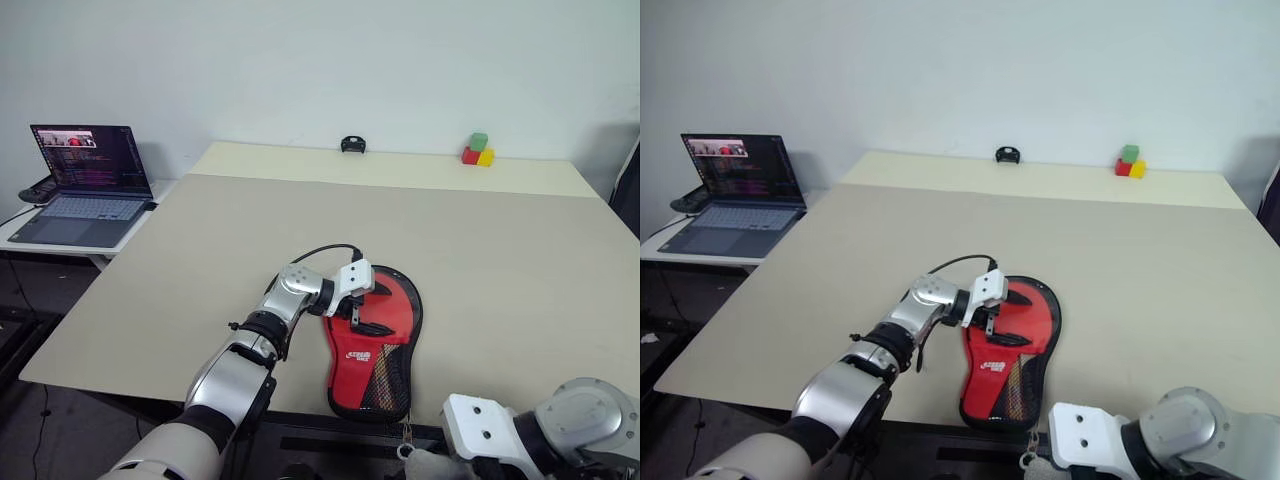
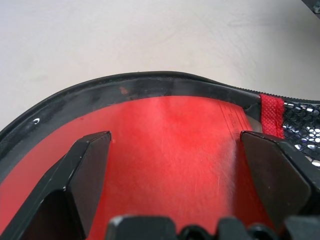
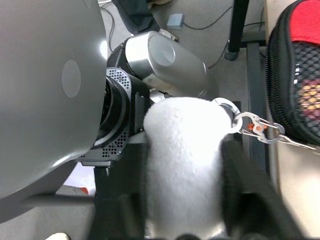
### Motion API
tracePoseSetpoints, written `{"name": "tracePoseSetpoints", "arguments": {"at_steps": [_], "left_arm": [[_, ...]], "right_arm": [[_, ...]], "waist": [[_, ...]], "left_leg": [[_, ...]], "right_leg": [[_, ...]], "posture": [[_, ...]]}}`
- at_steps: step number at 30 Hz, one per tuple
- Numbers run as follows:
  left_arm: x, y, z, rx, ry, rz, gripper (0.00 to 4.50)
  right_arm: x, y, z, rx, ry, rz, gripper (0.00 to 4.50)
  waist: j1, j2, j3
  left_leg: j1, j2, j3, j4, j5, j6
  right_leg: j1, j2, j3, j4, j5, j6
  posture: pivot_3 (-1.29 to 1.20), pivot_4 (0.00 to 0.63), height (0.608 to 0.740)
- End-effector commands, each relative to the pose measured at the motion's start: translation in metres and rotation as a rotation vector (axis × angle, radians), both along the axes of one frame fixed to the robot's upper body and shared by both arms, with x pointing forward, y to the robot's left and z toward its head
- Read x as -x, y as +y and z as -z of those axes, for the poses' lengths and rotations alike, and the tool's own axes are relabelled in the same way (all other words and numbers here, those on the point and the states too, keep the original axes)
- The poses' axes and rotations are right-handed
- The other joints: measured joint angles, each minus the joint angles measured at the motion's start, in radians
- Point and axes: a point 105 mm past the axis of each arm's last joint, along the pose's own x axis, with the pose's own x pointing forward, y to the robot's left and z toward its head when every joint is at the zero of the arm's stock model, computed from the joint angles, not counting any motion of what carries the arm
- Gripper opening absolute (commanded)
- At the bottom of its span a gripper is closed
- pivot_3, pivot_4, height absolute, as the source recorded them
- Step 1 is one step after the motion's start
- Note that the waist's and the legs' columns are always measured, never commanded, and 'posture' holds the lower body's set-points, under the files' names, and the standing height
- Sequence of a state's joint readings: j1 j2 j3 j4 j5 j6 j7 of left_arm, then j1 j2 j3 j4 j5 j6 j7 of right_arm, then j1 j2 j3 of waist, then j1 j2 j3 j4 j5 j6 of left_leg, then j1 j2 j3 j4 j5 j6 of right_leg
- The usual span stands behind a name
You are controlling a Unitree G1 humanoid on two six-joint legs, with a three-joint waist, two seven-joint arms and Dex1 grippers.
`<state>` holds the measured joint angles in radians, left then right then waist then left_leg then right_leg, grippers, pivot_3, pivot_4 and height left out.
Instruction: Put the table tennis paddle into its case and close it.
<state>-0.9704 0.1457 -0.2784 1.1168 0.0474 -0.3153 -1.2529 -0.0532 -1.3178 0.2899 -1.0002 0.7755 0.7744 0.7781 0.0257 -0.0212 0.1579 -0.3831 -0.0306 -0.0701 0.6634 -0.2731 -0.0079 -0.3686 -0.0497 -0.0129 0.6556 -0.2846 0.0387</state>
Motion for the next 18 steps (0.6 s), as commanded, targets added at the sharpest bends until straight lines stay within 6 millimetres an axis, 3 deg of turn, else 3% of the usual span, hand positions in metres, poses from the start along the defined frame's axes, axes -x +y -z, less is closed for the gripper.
{"name": "tracePoseSetpoints", "arguments": {"at_steps": [1, 2, 6, 9, 14, 18], "left_arm": [[0.007, 0.005, 0.027, -0.09, 0.052, -0.015, 4.5], [0.007, 0.004, 0.027, -0.081, 0.056, -0.02, 4.5], [0.008, 0.003, 0.028, -0.072, 0.059, -0.02, 4.5], [0.007, 0.005, 0.029, -0.062, 0.043, -0.033, 4.5], [0.007, 0.002, 0.023, -0.026, 0.024, -0.035, 4.5], [0.007, 0.004, 0.015, 0.005, -0.01, -0.033, 4.5]], "right_arm": [[0.006, 0.007, -0.014, -0.038, -0.02, -0.073, 3.33], [0.004, 0.007, -0.017, -0.04, -0.026, -0.073, 3.71], [-0.004, 0.006, -0.027, -0.056, -0.042, -0.068, 3.71], [-0.021, 0.01, -0.047, -0.136, -0.081, -0.029, 3.71], [-0.071, -0.002, -0.077, -0.207, -0.219, 0.135, 3.71], [-0.125, -0.032, -0.083, -0.274, -0.35, 0.364, 3.71]], "waist": [[0.0, 0.0, 0.0], [0.0, 0.0, 0.0], [0.0, 0.0, 0.0], [-0.002, 0.0, 0.0], [0.0, 0.0, 0.0], [-0.001, -0.001, 0.0]], "left_leg": [[0.0, 0.0, 0.0, 0.0, 0.0, 0.0], [0.0, 0.0, 0.0, 0.0, 0.0, 0.0], [0.0, 0.0, 0.0, 0.0, 0.0, 0.0], [0.0, 0.0, 0.0, 0.0, 0.0, 0.0], [0.001, 0.0, 0.0, 0.001, 0.0, 0.0], [0.001, -0.001, 0.0, 0.0, 0.0, 0.0]], "right_leg": [[0.0, 0.0, 0.0, 0.0, 0.0, 0.0], [0.0, 0.0, 0.0, 0.0, 0.0, 0.0], [0.0, 0.0, 0.0, 0.001, 0.0, 0.0], [0.0, 0.0, 0.0, 0.001, 0.0, 0.0], [0.0, -0.001, 0.0, 0.001, 0.0, 0.0], [0.0, -0.002, 0.001, 0.001, 0.0, 0.0]], "posture": [[0.0, 0.15, 0.74], [0.0, 0.15, 0.74], [0.0, 0.15, 0.74], [0.0, 0.15, 0.74], [0.0, 0.15, 0.74], [0.0, 0.15, 0.74]]}}
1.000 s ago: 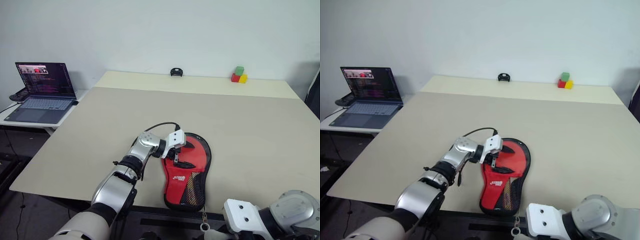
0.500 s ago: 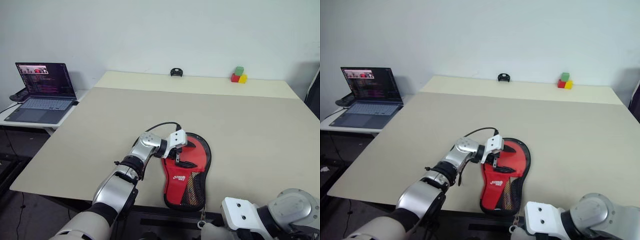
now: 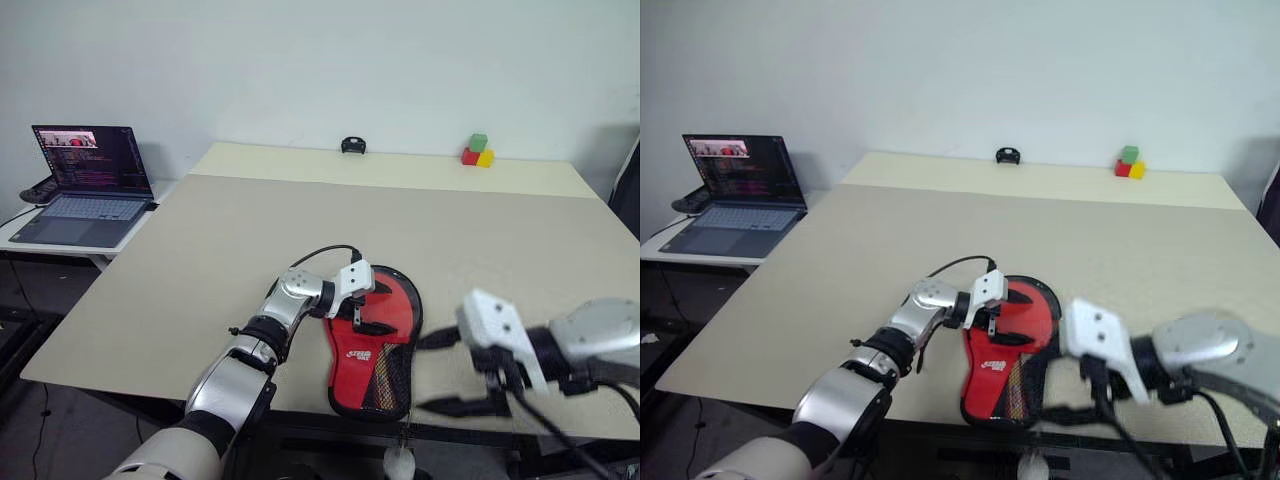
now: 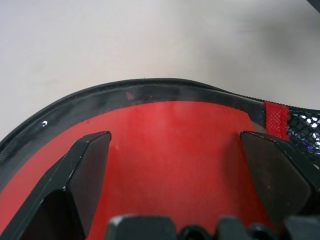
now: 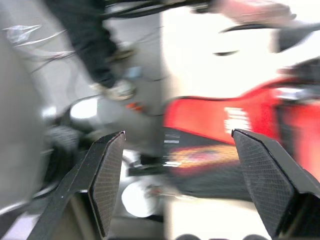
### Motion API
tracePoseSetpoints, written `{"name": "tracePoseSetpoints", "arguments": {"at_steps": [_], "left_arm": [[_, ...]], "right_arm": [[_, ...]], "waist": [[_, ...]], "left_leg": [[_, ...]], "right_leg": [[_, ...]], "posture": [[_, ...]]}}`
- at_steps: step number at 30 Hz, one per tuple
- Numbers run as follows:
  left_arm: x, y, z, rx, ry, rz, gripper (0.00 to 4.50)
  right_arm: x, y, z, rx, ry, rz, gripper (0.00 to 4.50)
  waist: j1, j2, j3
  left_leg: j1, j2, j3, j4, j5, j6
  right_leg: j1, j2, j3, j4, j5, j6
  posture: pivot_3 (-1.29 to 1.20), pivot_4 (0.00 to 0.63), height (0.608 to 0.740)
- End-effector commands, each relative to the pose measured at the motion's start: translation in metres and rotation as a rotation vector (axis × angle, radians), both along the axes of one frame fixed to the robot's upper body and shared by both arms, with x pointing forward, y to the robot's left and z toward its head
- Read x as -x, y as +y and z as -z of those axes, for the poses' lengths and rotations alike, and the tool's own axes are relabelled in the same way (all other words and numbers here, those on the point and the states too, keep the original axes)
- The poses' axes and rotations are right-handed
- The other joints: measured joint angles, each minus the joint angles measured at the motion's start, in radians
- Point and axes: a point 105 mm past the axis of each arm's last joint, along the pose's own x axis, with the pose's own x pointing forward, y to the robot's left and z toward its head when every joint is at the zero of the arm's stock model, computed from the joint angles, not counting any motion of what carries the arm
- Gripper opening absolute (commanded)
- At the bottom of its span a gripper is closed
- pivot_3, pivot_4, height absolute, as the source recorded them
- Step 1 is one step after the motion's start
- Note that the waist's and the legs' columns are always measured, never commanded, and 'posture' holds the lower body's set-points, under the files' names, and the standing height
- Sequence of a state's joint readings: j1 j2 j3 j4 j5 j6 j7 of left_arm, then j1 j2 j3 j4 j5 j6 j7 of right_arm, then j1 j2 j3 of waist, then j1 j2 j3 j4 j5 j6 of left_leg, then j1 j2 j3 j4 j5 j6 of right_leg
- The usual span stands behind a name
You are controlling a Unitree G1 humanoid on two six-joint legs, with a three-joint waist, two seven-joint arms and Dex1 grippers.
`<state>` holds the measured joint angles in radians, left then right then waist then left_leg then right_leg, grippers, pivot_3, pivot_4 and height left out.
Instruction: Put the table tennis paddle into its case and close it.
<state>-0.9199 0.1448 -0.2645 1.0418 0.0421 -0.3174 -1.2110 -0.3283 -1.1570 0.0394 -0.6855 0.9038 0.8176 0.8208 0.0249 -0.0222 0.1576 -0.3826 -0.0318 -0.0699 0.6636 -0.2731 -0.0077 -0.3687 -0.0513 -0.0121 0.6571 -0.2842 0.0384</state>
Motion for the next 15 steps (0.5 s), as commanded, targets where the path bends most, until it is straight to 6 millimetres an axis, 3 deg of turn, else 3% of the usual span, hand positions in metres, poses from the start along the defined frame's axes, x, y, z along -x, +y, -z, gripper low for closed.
{"name": "tracePoseSetpoints", "arguments": {"at_steps": [1, 7, 10, 15], "left_arm": [[0.005, 0.008, 0.014, -0.034, 0.017, -0.011, 4.5], [0.003, 0.018, 0.006, -0.006, -0.009, -0.051, 4.5], [0.004, 0.022, 0.001, 0.014, -0.018, -0.063, 4.5], [0.004, 0.042, -0.051, 0.171, -0.036, -0.125, 4.5]], "right_arm": [[-0.043, -0.025, -0.011, -0.087, -0.133, 0.187, 3.71], [-0.084, -0.052, -0.001, -0.262, -0.15, 0.395, 3.71], [-0.093, -0.06, -0.003, -0.334, -0.164, 0.453, 3.71], [-0.101, -0.075, -0.009, -0.375, -0.231, 0.492, 3.71]], "waist": [[-0.001, 0.0, 0.0], [-0.006, 0.001, 0.001], [-0.011, 0.003, 0.002], [-0.028, 0.005, 0.006]], "left_leg": [[0.0, 0.0, 0.0, 0.0, 0.0, 0.0], [-0.001, 0.0, 0.001, -0.001, 0.0, 0.0], [-0.001, 0.001, 0.002, -0.001, 0.0, 0.0], [-0.001, 0.001, 0.003, -0.001, 0.0, 0.0]], "right_leg": [[0.0, 0.0, 0.0, 0.0, 0.0, 0.0], [-0.005, 0.001, 0.001, 0.004, -0.001, -0.002], [-0.005, 0.001, 0.002, 0.005, -0.001, -0.002], [-0.006, 0.001, 0.002, 0.006, -0.001, -0.002]], "posture": [[0.0, 0.15, 0.74], [0.0, 0.15, 0.74], [0.0, 0.15, 0.74], [0.0, 0.15, 0.74]]}}
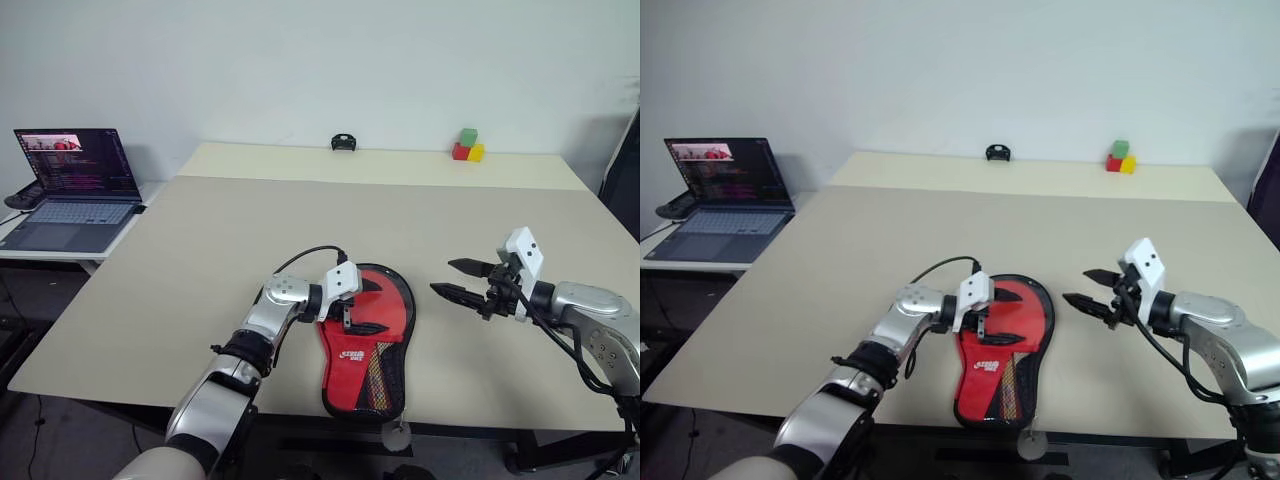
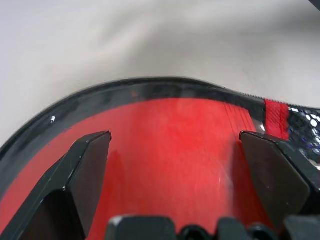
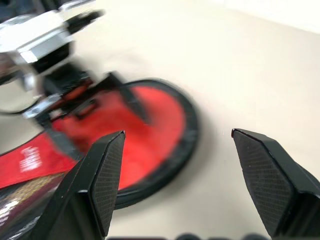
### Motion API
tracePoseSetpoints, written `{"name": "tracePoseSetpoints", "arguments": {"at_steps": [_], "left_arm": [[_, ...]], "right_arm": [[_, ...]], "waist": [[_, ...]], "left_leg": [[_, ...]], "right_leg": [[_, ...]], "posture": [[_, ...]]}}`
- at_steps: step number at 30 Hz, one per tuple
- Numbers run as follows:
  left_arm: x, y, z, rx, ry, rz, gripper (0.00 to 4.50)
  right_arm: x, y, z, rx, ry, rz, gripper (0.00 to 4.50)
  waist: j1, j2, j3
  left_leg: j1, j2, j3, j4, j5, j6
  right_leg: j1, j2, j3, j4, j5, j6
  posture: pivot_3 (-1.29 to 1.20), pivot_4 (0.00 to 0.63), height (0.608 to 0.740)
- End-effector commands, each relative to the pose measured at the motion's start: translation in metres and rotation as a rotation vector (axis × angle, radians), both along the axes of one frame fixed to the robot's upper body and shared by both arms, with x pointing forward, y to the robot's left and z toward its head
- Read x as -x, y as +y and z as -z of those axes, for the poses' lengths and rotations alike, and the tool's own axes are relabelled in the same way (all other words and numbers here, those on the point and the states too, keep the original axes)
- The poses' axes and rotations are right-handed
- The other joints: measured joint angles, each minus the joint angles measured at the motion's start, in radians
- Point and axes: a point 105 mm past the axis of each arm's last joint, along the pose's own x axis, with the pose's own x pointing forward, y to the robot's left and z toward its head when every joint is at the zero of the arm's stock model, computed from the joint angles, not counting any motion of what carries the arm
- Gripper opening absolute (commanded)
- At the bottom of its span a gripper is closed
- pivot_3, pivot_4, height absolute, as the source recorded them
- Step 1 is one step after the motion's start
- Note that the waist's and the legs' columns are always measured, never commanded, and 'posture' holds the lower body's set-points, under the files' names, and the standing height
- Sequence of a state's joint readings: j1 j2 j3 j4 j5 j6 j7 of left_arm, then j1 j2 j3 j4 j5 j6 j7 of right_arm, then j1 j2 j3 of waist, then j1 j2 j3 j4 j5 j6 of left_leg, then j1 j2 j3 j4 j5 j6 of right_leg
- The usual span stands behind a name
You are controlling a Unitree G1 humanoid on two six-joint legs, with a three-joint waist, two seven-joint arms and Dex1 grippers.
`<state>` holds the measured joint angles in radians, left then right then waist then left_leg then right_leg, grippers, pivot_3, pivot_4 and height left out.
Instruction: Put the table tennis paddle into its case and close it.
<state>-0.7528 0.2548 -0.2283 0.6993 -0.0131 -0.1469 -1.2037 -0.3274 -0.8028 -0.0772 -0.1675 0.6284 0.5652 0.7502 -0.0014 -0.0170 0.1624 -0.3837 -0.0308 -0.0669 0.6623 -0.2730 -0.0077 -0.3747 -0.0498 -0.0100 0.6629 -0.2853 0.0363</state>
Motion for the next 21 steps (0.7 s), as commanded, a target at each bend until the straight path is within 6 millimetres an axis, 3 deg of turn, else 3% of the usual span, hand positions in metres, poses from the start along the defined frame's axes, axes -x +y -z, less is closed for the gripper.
{"name": "tracePoseSetpoints", "arguments": {"at_steps": [1, 3, 6, 14, 17, 21], "left_arm": [[0.001, 0.017, -0.056, 0.176, -0.018, -0.059, 4.5], [0.003, 0.031, -0.073, 0.238, -0.012, -0.124, 4.5], [0.007, 0.044, -0.083, 0.288, -0.004, -0.217, 4.5], [0.016, 0.093, -0.074, 0.232, -0.092, -0.506, 4.5], [0.012, 0.098, -0.069, 0.195, -0.12, -0.576, 4.5], [0.006, 0.111, -0.062, 0.164, -0.141, -0.632, 4.5]], "right_arm": [[-0.007, -0.015, -0.022, -0.033, -0.106, 0.043, 3.71], [-0.014, -0.028, -0.025, -0.031, -0.128, 0.086, 3.71], [-0.02, -0.05, -0.027, -0.046, -0.136, 0.136, 3.71], [-0.04, -0.086, -0.024, -0.031, -0.148, 0.258, 3.71], [-0.041, -0.103, -0.027, -0.012, -0.156, 0.298, 3.71], [-0.04, -0.104, -0.024, 0.005, -0.155, 0.308, 3.71]], "waist": [[-0.004, 0.001, 0.002], [-0.006, 0.001, 0.004], [-0.004, 0.002, 0.004], [-0.004, 0.003, 0.005], [-0.002, 0.004, 0.006], [0.002, 0.004, 0.006]], "left_leg": [[0.0, 0.0, 0.0, 0.0, 0.0, 0.0], [-0.001, 0.001, 0.0, 0.0, 0.0, 0.0], [-0.001, 0.001, 0.0, 0.0, 0.0, 0.0], [-0.001, 0.002, 0.001, 0.0, 0.0, 0.0], [-0.001, 0.002, 0.002, 0.0, 0.0, 0.0], [-0.001, 0.001, 0.002, 0.0, 0.0, 0.0]], "right_leg": [[0.0, 0.0, 0.0, 0.0, 0.0, 0.0], [-0.002, 0.0, 0.002, 0.0, 0.0, 0.0], [-0.001, 0.0, 0.002, 0.0, 0.0, 0.0], [-0.002, 0.0, 0.003, 0.0, 0.0, -0.001], [-0.001, 0.0, 0.003, 0.0, 0.0, -0.001], [-0.001, -0.001, 0.003, 0.0, 0.0, -0.001]], "posture": [[0.0, 0.15, 0.74], [0.0, 0.15, 0.74], [0.0, 0.15, 0.74], [0.0, 0.15, 0.74], [0.0, 0.15, 0.74], [0.0, 0.15, 0.74]]}}
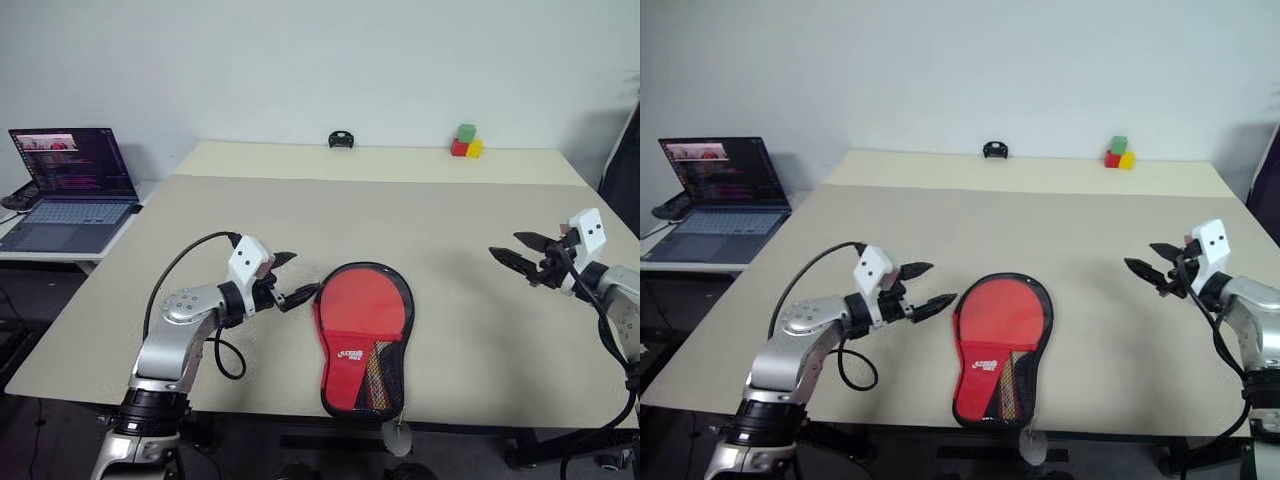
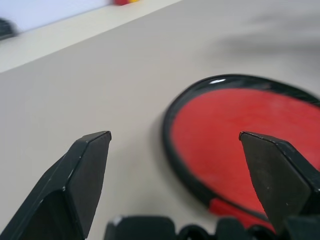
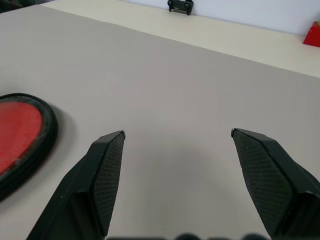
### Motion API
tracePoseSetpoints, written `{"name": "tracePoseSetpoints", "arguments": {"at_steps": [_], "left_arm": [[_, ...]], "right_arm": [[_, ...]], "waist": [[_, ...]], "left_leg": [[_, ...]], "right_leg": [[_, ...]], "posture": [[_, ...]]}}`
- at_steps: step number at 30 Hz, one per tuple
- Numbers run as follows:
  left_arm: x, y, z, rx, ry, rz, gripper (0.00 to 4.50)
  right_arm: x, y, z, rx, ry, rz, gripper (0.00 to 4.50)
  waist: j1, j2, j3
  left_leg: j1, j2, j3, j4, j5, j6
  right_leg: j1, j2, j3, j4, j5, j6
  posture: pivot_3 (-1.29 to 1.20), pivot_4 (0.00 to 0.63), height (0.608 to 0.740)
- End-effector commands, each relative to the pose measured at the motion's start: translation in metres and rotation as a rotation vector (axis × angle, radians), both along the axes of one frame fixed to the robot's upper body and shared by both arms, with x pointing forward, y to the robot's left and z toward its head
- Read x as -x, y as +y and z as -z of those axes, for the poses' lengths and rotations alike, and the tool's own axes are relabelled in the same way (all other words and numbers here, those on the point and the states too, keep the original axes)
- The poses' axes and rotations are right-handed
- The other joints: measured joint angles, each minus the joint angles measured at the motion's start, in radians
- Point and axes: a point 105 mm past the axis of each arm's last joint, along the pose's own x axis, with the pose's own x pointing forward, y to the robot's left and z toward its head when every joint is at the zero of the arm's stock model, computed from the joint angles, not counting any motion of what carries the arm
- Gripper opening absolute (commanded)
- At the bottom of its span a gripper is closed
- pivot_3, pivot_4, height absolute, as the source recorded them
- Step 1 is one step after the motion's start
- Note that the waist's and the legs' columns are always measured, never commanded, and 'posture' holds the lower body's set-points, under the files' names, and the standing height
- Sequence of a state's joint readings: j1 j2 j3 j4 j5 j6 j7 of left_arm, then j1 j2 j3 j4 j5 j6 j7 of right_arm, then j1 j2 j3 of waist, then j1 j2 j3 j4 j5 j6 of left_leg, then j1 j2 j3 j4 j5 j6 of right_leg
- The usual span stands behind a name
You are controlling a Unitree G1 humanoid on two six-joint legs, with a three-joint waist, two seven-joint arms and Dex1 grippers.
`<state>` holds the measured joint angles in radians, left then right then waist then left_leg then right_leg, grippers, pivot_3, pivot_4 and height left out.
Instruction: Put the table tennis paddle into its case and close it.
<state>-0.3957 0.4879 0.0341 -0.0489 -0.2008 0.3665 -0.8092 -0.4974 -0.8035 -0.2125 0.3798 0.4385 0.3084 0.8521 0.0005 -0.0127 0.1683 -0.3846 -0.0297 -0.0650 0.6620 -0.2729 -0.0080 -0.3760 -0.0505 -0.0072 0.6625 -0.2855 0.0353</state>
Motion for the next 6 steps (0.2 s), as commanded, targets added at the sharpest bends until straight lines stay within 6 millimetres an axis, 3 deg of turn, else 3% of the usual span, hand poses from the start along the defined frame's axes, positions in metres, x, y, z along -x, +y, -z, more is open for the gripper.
{"name": "tracePoseSetpoints", "arguments": {"at_steps": [1, 6], "left_arm": [[-0.003, 0.008, -0.004, -0.034, -0.056, -0.038, 4.5], [-0.009, 0.007, -0.001, -0.011, -0.06, -0.069, 4.5]], "right_arm": [[0.003, -0.004, -0.015, 0.038, -0.06, 0.008, 3.71], [-0.001, -0.005, -0.002, 0.057, -0.006, 0.015, 3.71]], "waist": [[-0.001, 0.0, 0.0], [-0.002, 0.001, 0.0]], "left_leg": [[0.0, 0.0, 0.0, 0.0, 0.0, 0.0], [0.0, 0.0, 0.0, -0.001, 0.0, 0.0]], "right_leg": [[0.0, 0.0, 0.0, 0.0, 0.0, 0.0], [0.0, 0.0, 0.0, 0.0, 0.0, 0.0]], "posture": [[0.0, 0.15, 0.74], [0.0, 0.15, 0.74]]}}
